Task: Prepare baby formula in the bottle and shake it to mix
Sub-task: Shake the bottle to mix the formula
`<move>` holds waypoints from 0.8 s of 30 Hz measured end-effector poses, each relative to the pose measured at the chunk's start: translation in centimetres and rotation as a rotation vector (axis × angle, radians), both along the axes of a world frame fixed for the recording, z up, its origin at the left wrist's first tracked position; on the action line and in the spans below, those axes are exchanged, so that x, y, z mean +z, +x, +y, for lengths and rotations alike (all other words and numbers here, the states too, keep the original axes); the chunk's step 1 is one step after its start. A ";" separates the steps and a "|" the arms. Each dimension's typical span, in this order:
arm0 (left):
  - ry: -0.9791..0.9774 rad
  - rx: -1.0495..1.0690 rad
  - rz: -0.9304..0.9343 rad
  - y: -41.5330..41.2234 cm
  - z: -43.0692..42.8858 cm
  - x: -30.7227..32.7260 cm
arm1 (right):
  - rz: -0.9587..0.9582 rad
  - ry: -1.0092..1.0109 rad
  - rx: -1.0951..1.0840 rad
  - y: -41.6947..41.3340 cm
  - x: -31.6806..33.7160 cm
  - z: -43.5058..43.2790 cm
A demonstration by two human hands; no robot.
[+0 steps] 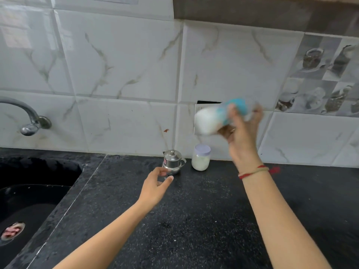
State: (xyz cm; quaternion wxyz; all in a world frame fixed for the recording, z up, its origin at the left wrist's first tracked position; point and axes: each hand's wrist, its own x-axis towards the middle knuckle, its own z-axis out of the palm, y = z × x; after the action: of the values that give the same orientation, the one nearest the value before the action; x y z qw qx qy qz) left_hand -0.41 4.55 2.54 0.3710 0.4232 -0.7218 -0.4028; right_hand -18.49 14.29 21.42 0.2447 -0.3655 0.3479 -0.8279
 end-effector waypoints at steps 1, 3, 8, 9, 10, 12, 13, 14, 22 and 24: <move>0.009 0.002 -0.002 0.0 0.0 0.0 | -0.070 -0.043 -0.059 -0.6 0.2 0.0; 0.012 -0.014 -0.010 -0.1 0.1 0.0 | 0.065 0.055 -0.023 -0.6 0.2 0.1; 0.008 0.002 0.007 -0.3 0.1 0.3 | 0.047 0.009 0.001 -1.2 0.1 0.1; 0.010 -0.004 0.001 -0.3 0.2 0.2 | -0.026 -0.040 -0.036 -1.5 0.3 0.0; 0.008 -0.013 -0.006 -0.4 0.3 0.2 | -0.015 -0.040 -0.029 -1.2 0.5 0.0; -0.002 -0.024 -0.020 -0.2 0.3 0.0 | 0.196 0.081 0.070 -0.6 -0.4 0.0; -0.011 -0.018 -0.016 0.0 0.1 0.1 | 0.233 0.102 0.091 -0.4 -0.8 0.1; -0.017 -0.005 -0.008 0.1 0.0 0.1 | 0.176 0.077 0.065 -0.4 -0.8 0.0; -0.022 0.037 0.010 1.3 -0.2 -0.6 | 0.105 -0.041 -0.074 -0.7 -0.2 -0.4; -0.005 0.041 0.012 1.5 -0.3 -0.8 | -0.049 -0.137 -0.108 -1.3 0.7 -0.6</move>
State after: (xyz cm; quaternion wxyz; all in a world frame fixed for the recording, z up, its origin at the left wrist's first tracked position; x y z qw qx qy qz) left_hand 1.06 4.29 1.74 0.3844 0.4346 -0.7117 -0.3960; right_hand -19.82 13.71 22.08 0.1828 -0.3417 0.3035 -0.8705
